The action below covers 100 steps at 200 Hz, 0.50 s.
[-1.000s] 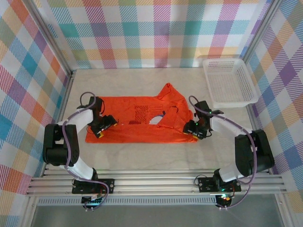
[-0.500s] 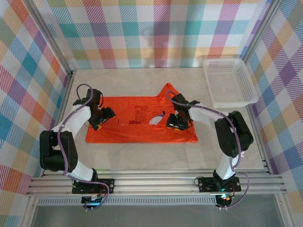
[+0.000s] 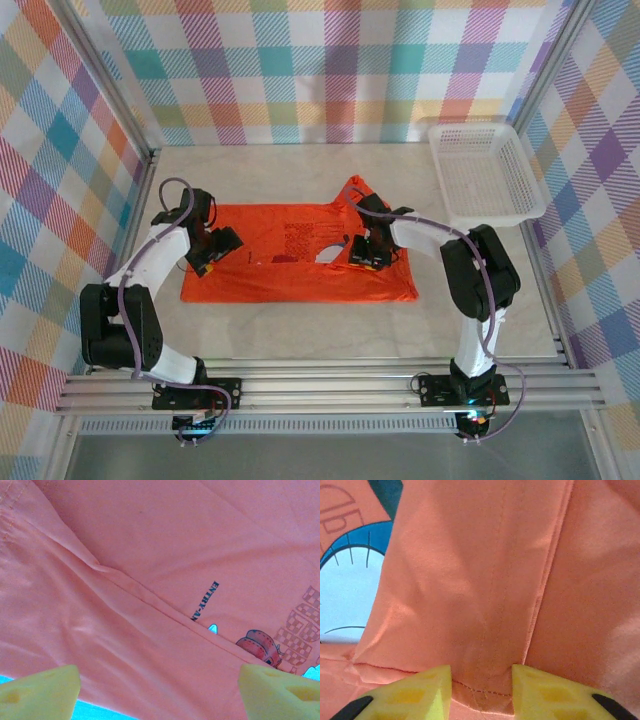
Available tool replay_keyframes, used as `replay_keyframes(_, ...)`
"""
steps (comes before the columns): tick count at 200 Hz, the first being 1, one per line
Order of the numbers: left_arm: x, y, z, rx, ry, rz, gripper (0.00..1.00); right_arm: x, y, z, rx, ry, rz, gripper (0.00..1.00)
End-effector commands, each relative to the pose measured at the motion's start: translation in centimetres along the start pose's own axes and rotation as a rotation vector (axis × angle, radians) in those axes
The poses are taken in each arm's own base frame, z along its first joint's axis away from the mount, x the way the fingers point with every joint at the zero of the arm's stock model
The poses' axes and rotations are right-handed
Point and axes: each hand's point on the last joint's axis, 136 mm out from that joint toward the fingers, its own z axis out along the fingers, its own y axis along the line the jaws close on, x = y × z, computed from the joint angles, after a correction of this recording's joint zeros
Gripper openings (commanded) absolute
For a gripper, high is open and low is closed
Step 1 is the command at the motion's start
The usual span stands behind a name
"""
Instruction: Fold the inside-out t-shirt
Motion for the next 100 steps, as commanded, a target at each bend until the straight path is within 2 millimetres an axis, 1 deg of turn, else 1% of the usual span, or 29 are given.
replay_keyframes(1, 0.3, 0.1, -0.9, -0.004, -0.007, 0.022, 0.82, -0.4, 0.3, -0.1, 0.004, -0.004, 0.011, 0.17)
replay_keyframes(18, 0.3, 0.0, -1.1, -0.003, -0.008, 0.024, 0.82, -0.6, 0.5, -0.5, 0.004, -0.015, 0.008, 0.0)
replay_keyframes(42, 0.2, 0.0, -1.2, -0.008, -0.011, 0.028, 0.82, -1.3, 1.1, -1.6, 0.002, -0.037, -0.011, 0.0)
replay_keyframes(65, 0.0, -0.1, -1.3, -0.005, -0.019, 0.029, 0.82, -2.6, 2.1, -2.6, -0.005, -0.067, -0.037, 0.0)
replay_keyframes(84, -0.1, -0.1, -1.2, -0.009, -0.018, 0.03, 0.82, -4.1, 3.2, -2.6, -0.01, -0.08, -0.058, 0.0)
replay_keyframes(100, -0.1, -0.1, -0.9, -0.01, -0.014, 0.03, 0.82, -5.6, 4.5, -2.0, -0.027, -0.082, -0.075, 0.0)
